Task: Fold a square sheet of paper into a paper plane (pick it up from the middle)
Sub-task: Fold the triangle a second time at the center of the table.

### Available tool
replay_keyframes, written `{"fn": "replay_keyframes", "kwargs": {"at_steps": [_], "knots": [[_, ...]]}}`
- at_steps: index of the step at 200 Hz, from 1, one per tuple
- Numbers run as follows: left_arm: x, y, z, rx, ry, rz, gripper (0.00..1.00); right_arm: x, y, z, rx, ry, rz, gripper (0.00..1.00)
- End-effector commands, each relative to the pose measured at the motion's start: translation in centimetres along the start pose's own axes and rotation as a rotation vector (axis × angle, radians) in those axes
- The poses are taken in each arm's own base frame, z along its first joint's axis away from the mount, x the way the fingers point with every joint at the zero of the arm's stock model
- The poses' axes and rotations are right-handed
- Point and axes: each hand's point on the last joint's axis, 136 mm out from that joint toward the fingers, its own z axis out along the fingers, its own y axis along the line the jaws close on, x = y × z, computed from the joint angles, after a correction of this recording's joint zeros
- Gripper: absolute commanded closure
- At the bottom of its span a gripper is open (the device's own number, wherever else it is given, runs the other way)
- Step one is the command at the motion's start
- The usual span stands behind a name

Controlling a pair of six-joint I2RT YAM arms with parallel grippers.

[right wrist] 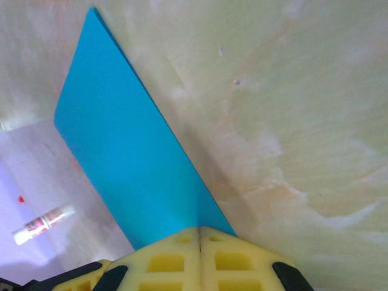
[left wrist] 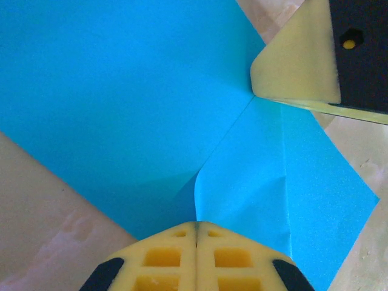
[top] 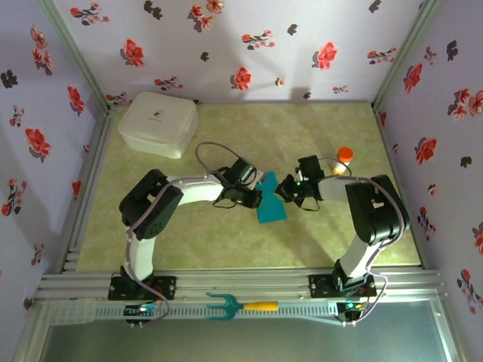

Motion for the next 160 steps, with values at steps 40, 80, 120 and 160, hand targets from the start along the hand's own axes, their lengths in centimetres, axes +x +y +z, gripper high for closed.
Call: {"fn": "replay_keyframes", "kwargs": {"at_steps": [40,80,120,160], "knots": [[2.3,1.3,0.8,-0.05,0.081,0.004,1.0,-1.4,3.1,-1.8,-0.199,-0.097,0.014,1.0],[2.3,1.4,0.8,-0.048,0.079,0.003,1.0,1.6,1.9,-2.1,-0.073,-0.043,-0.068,1.0],[2.2,1.3,0.8,-0.048,0.078,0.004,1.0,3.5,1.9,-0.8,-0.064,0.03,-0.088,1.0],[2.0,1.2,0.7,-0.045,0.072,0.009,1.0,3.8,-0.2,0.1,0.036,0.062,-0.095,1.0]]}}
